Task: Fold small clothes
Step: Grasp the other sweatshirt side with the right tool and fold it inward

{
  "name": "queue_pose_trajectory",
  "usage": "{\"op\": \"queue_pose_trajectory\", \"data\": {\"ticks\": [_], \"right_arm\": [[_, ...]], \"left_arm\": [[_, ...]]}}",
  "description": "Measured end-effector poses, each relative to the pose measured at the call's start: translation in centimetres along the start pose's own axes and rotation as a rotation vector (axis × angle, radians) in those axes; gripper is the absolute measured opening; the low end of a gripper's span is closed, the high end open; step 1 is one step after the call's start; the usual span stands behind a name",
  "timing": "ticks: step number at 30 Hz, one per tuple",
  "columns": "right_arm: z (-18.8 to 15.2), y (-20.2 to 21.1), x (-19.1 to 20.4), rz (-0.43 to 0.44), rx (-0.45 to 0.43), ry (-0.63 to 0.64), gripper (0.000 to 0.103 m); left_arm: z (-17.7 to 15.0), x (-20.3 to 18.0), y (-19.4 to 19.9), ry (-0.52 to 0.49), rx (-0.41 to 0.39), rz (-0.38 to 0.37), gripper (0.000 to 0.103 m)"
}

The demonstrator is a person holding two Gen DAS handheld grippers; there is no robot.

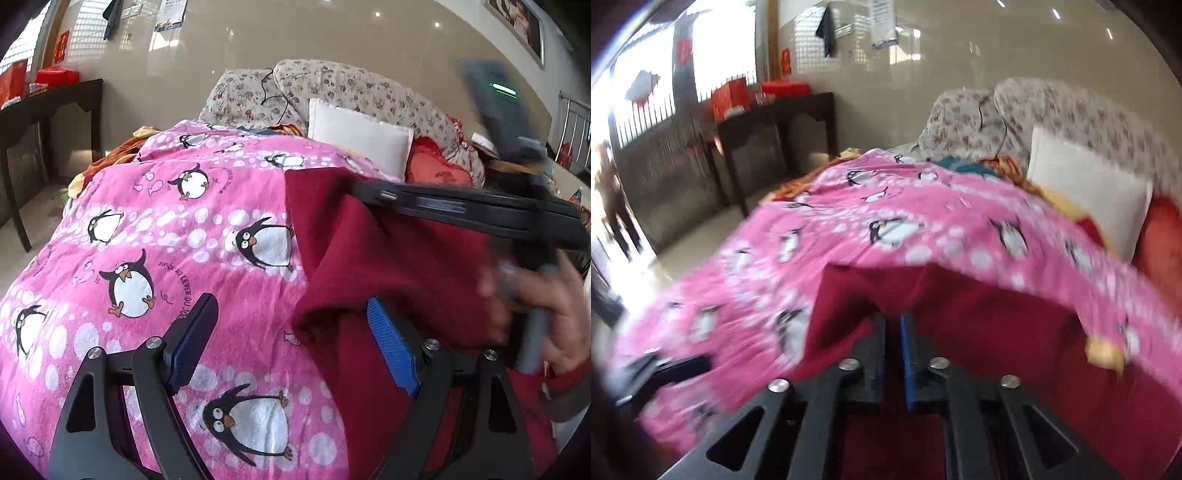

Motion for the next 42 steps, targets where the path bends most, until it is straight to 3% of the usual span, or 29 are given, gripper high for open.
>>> {"op": "queue_pose_trajectory", "data": {"ticks": [2,3,4,6,8,12,15,18,21,23,25,28,30,32,34,36,38,42], "right_arm": [[-1.2,5.4,-1.9,-0.039,-0.018,-0.061,0.023],[-1.9,8.1,-3.0,-0.068,-0.027,-0.073,0.032],[-2.8,10.6,-4.1,-0.101,-0.036,-0.075,0.048],[-5.0,15.4,-6.8,-0.224,-0.038,-0.092,0.064],[-8.0,19.1,-10.1,-0.325,-0.026,-0.167,0.068],[-12.4,18.8,-14.0,-0.365,0.068,-0.287,0.066],[-13.5,17.1,-14.2,-0.340,0.085,-0.258,0.022],[-11.3,18.8,-13.6,-0.393,-0.016,-0.169,0.006],[-8.3,20.0,-14.3,-0.497,-0.102,-0.109,0.006],[-7.4,19.3,-15.6,-0.618,-0.103,-0.033,0.006],[-7.7,17.9,-17.2,-0.650,-0.074,-0.053,0.006],[-9.5,16.1,-19.6,-0.566,0.017,-0.184,0.008],[-9.7,17.9,-19.7,-0.556,-0.025,-0.215,0.010],[-9.6,20.9,-19.2,-0.602,-0.098,-0.224,0.011],[-10.0,22.3,-18.0,-0.559,-0.160,-0.238,0.012],[-11.3,20.1,-17.5,-0.461,-0.074,-0.259,0.012],[-12.8,17.7,-18.2,-0.435,0.023,-0.306,0.012],[-12.0,21.8,-19.5,-0.410,-0.085,-0.385,0.015]], "left_arm": [[0.0,-0.2,0.3,-0.003,-0.014,-0.006,0.083],[0.0,-0.3,0.4,-0.009,-0.017,-0.005,0.083],[0.0,-0.4,0.4,-0.016,-0.018,-0.005,0.083],[-0.1,-0.7,0.4,-0.024,-0.014,-0.007,0.083],[-0.2,-0.8,0.2,-0.021,-0.007,-0.010,0.083],[-0.3,-1.1,0.1,-0.026,-0.011,-0.017,0.083],[-0.5,-1.2,0.0,-0.038,-0.012,-0.019,0.083],[-0.6,-1.0,-0.3,-0.023,0.000,-0.020,0.083],[-0.4,-0.7,-0.3,-0.004,-0.008,-0.025,0.083],[-0.4,-0.9,-0.2,-0.003,-0.016,-0.033,0.083],[-0.6,-1.2,-0.4,-0.017,-0.003,-0.032,0.083],[-0.8,-1.3,-0.8,-0.025,0.019,-0.032,0.083],[-0.8,-1.4,-0.8,-0.023,0.016,-0.033,0.083],[-0.8,-1.5,-0.8,-0.020,0.007,-0.039,0.083],[-0.8,-1.7,-0.8,-0.019,0.002,-0.049,0.083],[-0.9,-2.1,-0.9,-0.028,0.002,-0.061,0.083],[-1.1,-2.4,-1.1,-0.044,0.009,-0.069,0.083],[-1.4,-2.4,-1.2,-0.042,0.022,-0.071,0.083]]}}
Point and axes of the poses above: each gripper's, at about its wrist camera, not at the fingertips, and y roughly against the way its jaws point, x to its left, z to its top, the point moved 2 cm from there along -y, roughly the way its jaws point, and after that the axes turned 13 degrees about -x, right-handed, at the moved point
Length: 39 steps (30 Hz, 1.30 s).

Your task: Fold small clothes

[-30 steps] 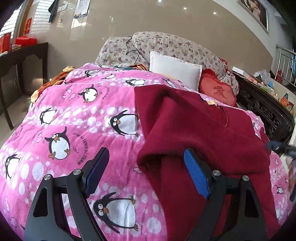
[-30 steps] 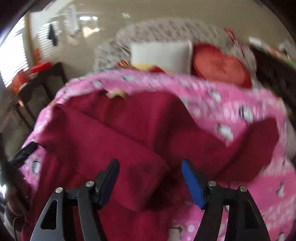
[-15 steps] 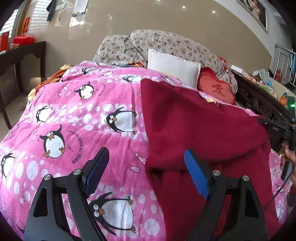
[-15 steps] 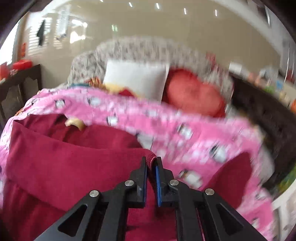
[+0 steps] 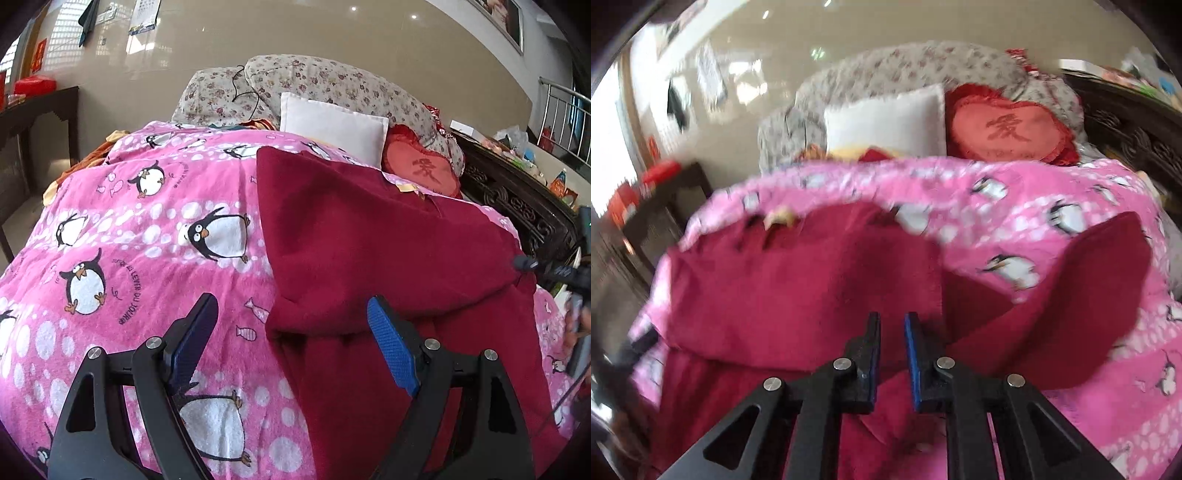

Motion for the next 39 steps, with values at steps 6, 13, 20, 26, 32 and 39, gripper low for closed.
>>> {"op": "queue_pose_trajectory", "data": {"ticks": [6,13,20,26,32,39], "right_arm": [[2.4,3.8,-10.6,-0.190,-0.110,-0.348,0.069],[4.2,-3.1,-14.2,-0.233,0.061,-0.480,0.070],[2.8,-5.5,-17.8,-0.261,0.045,-0.505,0.008],[2.8,2.2,-19.0,-0.077,-0.144,-0.582,0.008],[10.3,6.7,-3.9,0.253,-0.260,-0.258,0.008],[4.5,-2.1,19.3,0.605,0.071,0.116,0.009]], "left_arm": [[-0.2,0.0,-0.3,0.009,0.019,0.002,0.083],[-0.4,-0.2,-0.6,0.009,0.036,-0.001,0.083],[-0.5,0.1,-0.6,0.033,0.046,-0.005,0.083],[-0.3,0.1,-0.3,0.035,0.034,-0.010,0.083],[0.5,0.9,0.7,0.077,-0.014,-0.022,0.083],[1.1,2.8,1.3,0.161,-0.042,-0.016,0.083]]}}
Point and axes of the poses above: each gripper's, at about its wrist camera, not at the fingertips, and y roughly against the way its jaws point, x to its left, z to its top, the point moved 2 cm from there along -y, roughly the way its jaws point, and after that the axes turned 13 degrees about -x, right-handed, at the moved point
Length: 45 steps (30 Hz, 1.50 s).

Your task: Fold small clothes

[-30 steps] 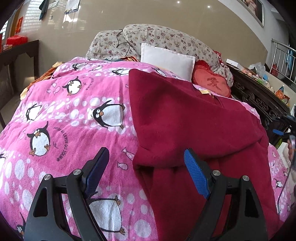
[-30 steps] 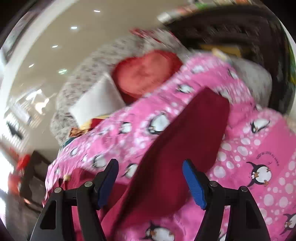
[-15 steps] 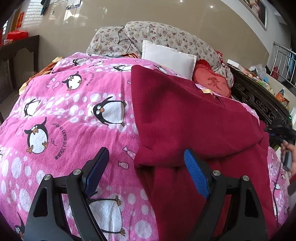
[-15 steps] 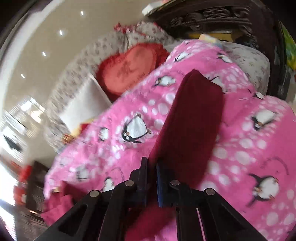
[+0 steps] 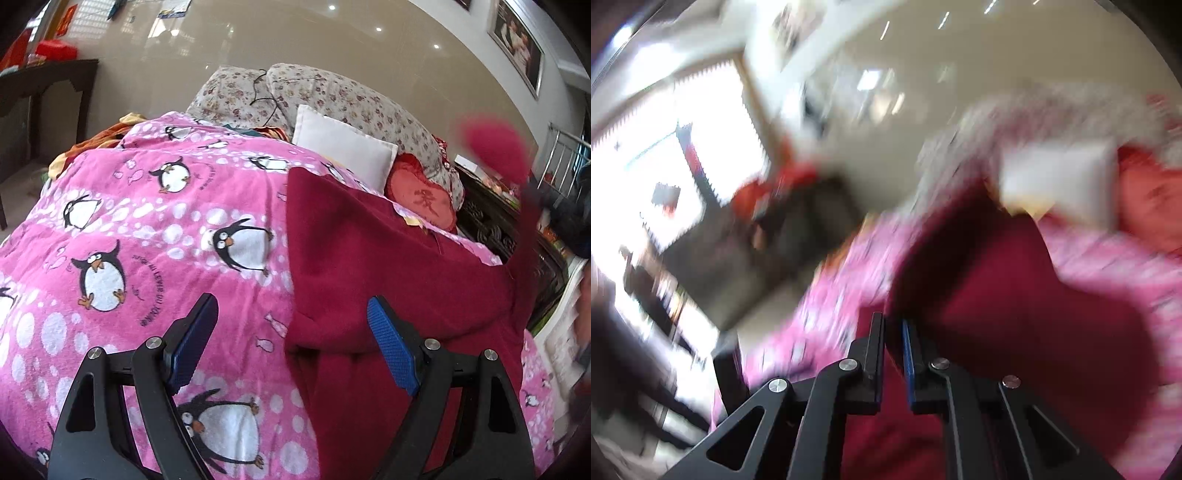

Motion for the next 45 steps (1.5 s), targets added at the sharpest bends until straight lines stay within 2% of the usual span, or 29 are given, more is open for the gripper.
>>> {"op": "queue_pose_trajectory", "data": {"ticks": [2,3,4,6,8,10,14,16,18,22,23,24,25,26,27,28,29,30,31,33,35,36,37,38,40,42,45], "right_arm": [[-3.5,-4.0,0.3,0.010,0.151,-0.008,0.009],[-5.4,-4.9,0.0,0.006,0.190,-0.024,0.010],[-6.2,-4.9,-0.5,-0.002,0.190,-0.039,0.010],[-6.7,-3.5,-1.6,-0.027,0.166,-0.083,0.010],[-6.5,-1.9,-2.3,-0.026,0.134,-0.115,0.017],[-5.9,0.4,-2.8,-0.056,0.094,-0.103,0.031],[-4.2,6.7,-4.5,-0.260,-0.039,-0.043,0.035],[-3.7,9.2,-6.5,-0.437,-0.088,-0.051,0.051],[-3.6,10.6,-8.3,-0.530,-0.104,-0.061,0.051],[-4.1,8.8,-11.1,-0.559,-0.036,-0.144,0.052],[-4.2,7.7,-11.8,-0.528,-0.027,-0.176,0.052],[-4.5,7.4,-12.2,-0.474,-0.032,-0.200,0.050],[-4.4,6.9,-12.3,-0.460,-0.040,-0.184,0.039],[-4.2,6.9,-12.2,-0.485,-0.047,-0.140,0.029],[-3.5,7.4,-12.0,-0.555,-0.077,-0.060,0.013],[-2.9,8.3,-12.3,-0.614,-0.113,-0.026,0.004],[-2.2,9.6,-13.4,-0.728,-0.151,0.008,0.004],[-1.9,10.6,-14.5,-0.785,-0.161,0.001,0.004],[-2.0,11.1,-15.8,-0.771,-0.152,-0.052,0.004],[-2.7,12.0,-16.7,-0.578,-0.141,-0.206,0.004],[-3.2,12.1,-14.6,-0.455,-0.134,-0.206,0.009],[-4.0,11.7,-12.7,-0.374,-0.089,-0.212,0.021],[-4.6,11.5,-11.4,-0.312,-0.061,-0.231,0.041],[-5.8,11.2,-9.8,-0.237,-0.032,-0.264,0.049],[-7.9,10.3,-7.4,-0.139,0.019,-0.310,0.050],[-10.0,9.4,-6.0,-0.090,0.057,-0.349,0.050],[-12.3,7.5,-6.9,-0.142,0.050,-0.459,0.050]], "left_arm": [[0.2,0.5,0.2,0.025,-0.003,-0.007,0.083],[0.3,0.6,0.3,0.034,-0.006,-0.010,0.083],[0.3,0.8,0.3,0.044,-0.009,-0.014,0.083],[0.4,0.9,0.3,0.066,-0.008,-0.023,0.083],[0.4,0.8,0.3,0.079,-0.004,-0.035,0.083],[0.4,0.6,0.2,0.071,-0.004,-0.028,0.083],[0.8,1.4,-0.6,0.096,-0.001,0.021,0.083],[1.2,2.3,-1.2,0.161,0.013,0.031,0.083],[1.6,3.2,-1.8,0.220,0.015,0.070,0.083],[2.2,4.0,-3.4,0.252,0.036,0.130,0.083],[2.4,4.0,-3.6,0.249,0.038,0.144,0.083],[2.6,3.9,-3.7,0.247,0.041,0.153,0.083],[2.8,3.8,-3.7,0.243,0.044,0.156,0.083],[3.0,3.6,-3.6,0.234,0.043,0.155,0.083],[3.2,3.3,-3.3,0.222,0.036,0.155,0.083],[3.6,3.0,-3.0,0.204,0.022,0.155,0.083],[3.7,2.8,-2.7,0.192,0.007,0.153,0.083],[3.8,2.7,-2.5,0.187,-0.007,0.150,0.083],[3.7,2.7,-2.4,0.186,-0.020,0.147,0.083],[3.2,3.0,-2.6,0.193,-0.027,0.154,0.083],[2.6,3.6,-3.0,0.203,-0.013,0.167,0.083],[2.1,4.0,-3.3,0.204,0.001,0.173,0.083],[1.9,4.2,-3.4,0.202,0.010,0.175,0.083],[1.8,4.3,-3.4,0.198,0.012,0.171,0.083],[1.7,4.0,-3.1,0.175,-0.006,0.169,0.083],[1.6,3.7,-3.0,0.151,-0.010,0.174,0.083],[1.3,3.4,-3.3,0.125,-0.002,0.183,0.083]]}}
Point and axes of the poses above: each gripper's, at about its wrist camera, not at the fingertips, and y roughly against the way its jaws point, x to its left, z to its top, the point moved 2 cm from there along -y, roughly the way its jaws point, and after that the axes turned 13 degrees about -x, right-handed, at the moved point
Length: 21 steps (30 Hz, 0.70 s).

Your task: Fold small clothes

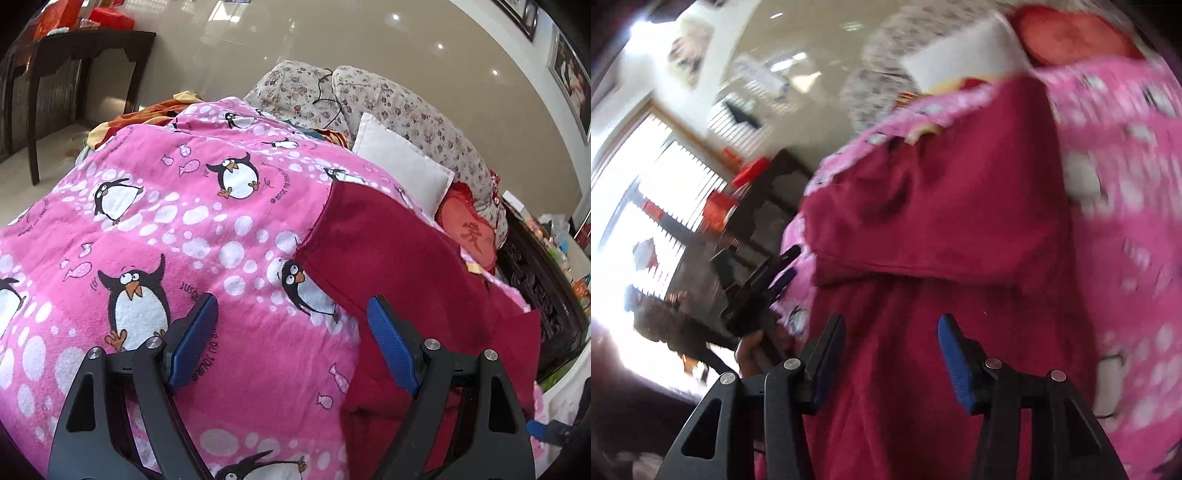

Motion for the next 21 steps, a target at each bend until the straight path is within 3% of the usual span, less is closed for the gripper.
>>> {"op": "queue_pose_trajectory", "data": {"ticks": [3,5,6,7,10,12,15,17,19,21], "right_arm": [[1.4,-0.8,-2.9,-0.035,-0.104,-0.159,0.050],[2.5,-0.3,-3.8,0.000,-0.171,-0.216,0.033],[3.1,0.1,-3.9,0.002,-0.212,-0.213,0.013],[3.7,0.9,-3.8,-0.013,-0.258,-0.179,0.009],[4.9,3.6,-3.9,-0.108,-0.371,-0.100,0.009],[4.8,4.1,-4.7,-0.195,-0.362,-0.074,0.009],[3.8,3.1,-5.4,-0.172,-0.202,-0.081,0.010],[3.4,3.1,-4.4,-0.133,-0.155,-0.047,0.018],[3.5,5.1,-2.5,-0.141,-0.164,0.044,0.039],[3.9,6.9,-0.8,-0.132,-0.204,0.103,0.039]], "left_arm": [[-0.1,0.0,0.2,-0.006,-0.005,-0.013,0.083],[0.0,0.1,0.2,0.003,-0.006,-0.020,0.083],[0.0,0.2,0.2,0.011,-0.007,-0.023,0.083],[0.0,0.3,0.2,0.016,-0.008,-0.025,0.083],[0.1,0.2,0.2,0.019,-0.010,-0.028,0.083],[0.1,0.1,0.3,0.016,-0.012,-0.030,0.083],[0.1,0.0,0.4,0.011,-0.014,-0.036,0.083],[0.1,-0.2,0.7,0.008,-0.020,-0.042,0.083],[0.1,-0.5,1.0,0.001,-0.033,-0.053,0.083],[0.2,-1.2,1.6,-0.022,-0.055,-0.059,0.083]]}}
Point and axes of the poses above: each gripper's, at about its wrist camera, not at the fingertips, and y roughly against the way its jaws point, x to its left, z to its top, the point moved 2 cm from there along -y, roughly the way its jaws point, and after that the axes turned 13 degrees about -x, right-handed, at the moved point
